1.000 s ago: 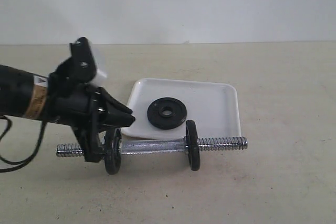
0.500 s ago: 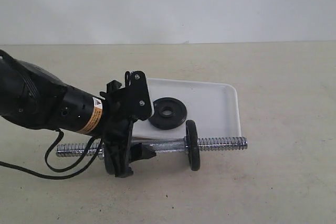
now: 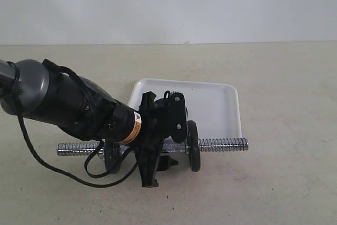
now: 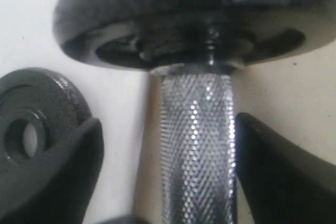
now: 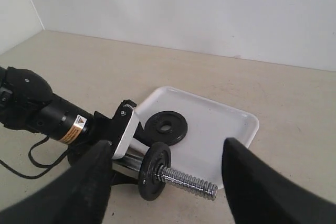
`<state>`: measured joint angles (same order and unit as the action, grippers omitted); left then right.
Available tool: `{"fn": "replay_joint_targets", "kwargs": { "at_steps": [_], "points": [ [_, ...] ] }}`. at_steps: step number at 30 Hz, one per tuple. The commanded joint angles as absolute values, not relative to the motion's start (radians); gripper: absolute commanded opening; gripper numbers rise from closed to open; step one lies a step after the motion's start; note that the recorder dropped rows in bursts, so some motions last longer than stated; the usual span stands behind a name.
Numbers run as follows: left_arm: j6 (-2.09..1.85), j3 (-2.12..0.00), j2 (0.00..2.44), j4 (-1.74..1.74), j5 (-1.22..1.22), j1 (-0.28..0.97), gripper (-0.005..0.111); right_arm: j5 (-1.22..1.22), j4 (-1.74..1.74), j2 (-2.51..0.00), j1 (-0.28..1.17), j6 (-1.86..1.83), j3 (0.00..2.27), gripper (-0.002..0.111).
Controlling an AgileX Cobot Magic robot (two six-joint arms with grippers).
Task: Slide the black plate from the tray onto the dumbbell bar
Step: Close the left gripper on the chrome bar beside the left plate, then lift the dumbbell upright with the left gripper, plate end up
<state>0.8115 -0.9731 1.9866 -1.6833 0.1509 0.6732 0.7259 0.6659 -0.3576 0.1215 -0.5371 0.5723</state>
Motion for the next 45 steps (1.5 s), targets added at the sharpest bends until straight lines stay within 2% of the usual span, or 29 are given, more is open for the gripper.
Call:
{"fn": "replay_joint_targets", "kwargs": {
  "at_steps": [1, 5, 17, 25, 45],
  "points": [
    [0.82, -0.974, 2.002, -1.679, 0.105, 0.679, 0.058, 0.722, 0.657, -0.36, 0.136, -0.541, 0.569, 0.057],
    [0.861, -0.974, 2.002, -1.679, 0.073, 0.679, 0.049, 0.724, 0.654, -0.36, 0.138, -0.541, 0.569, 0.057],
    [1.039, -0.974, 2.002, -1.679, 0.077, 0.679, 0.004, 0.727, 0.654, -0.36, 0.138, -0.537, 0.569, 0.057],
    [1.279, -0.979, 1.992, -1.679, 0.085, 0.679, 0.004, 0.727, 0.654, -0.36, 0.138, -0.535, 0.569, 0.057],
    [1.305, -0.977, 1.774, -1.679, 0.237, 0.679, 0.004, 0.73, 0.648, -0.36, 0.138, -0.527, 0.569, 0.057]
  ]
}}
